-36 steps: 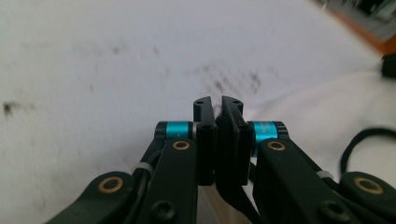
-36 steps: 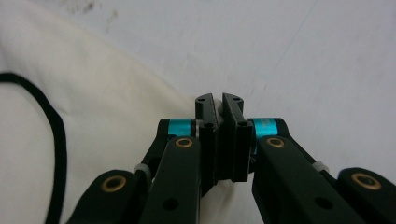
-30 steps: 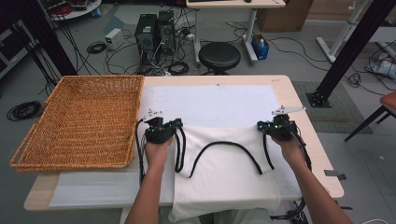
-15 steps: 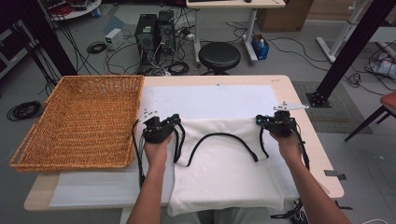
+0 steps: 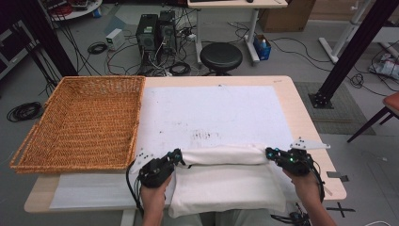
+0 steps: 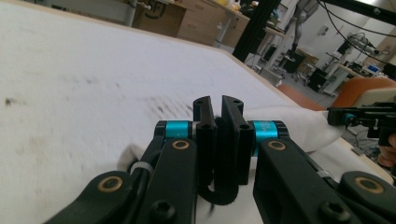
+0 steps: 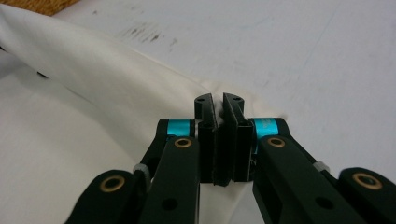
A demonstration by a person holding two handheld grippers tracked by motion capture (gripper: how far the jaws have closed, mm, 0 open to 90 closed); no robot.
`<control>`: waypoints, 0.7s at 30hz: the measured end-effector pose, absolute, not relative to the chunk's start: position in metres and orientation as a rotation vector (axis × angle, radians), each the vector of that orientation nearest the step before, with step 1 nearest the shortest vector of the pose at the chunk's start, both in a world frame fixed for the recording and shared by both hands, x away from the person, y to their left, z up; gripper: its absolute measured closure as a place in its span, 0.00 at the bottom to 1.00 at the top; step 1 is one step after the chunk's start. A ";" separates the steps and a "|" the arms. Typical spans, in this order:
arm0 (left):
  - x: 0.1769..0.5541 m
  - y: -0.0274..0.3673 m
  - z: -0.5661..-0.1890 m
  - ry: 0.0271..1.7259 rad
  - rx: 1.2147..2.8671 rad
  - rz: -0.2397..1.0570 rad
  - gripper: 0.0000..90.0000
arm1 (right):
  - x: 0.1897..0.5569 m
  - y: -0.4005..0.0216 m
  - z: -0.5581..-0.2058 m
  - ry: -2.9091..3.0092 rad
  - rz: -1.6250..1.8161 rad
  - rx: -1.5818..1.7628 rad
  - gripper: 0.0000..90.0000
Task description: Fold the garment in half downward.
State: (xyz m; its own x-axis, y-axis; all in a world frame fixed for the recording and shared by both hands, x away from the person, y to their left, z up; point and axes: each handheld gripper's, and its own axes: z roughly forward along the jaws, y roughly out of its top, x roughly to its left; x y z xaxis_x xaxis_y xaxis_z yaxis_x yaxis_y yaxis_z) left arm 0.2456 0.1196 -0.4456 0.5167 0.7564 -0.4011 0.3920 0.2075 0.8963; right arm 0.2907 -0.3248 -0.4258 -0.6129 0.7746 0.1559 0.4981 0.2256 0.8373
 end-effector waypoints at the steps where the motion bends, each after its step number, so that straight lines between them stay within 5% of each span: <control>1: 0.242 0.120 -0.449 1.086 1.413 0.327 0.93 | 0.285 -0.325 -0.428 2.215 1.326 1.190 0.95; 5: 0.238 0.122 -0.453 1.115 1.412 0.313 0.90 | 0.274 -0.328 -0.432 2.245 1.292 1.197 0.91; 9: 0.258 0.126 -0.436 1.175 1.428 0.320 0.45 | 0.276 -0.327 -0.415 2.178 1.309 1.207 0.70; 14: 0.277 0.130 -0.422 1.187 1.449 0.357 0.39 | 0.295 -0.326 -0.394 2.063 1.316 1.287 0.53; 21: 0.302 0.121 -0.452 1.336 1.626 0.281 0.39 | 0.331 -0.308 -0.430 2.205 1.052 1.323 0.53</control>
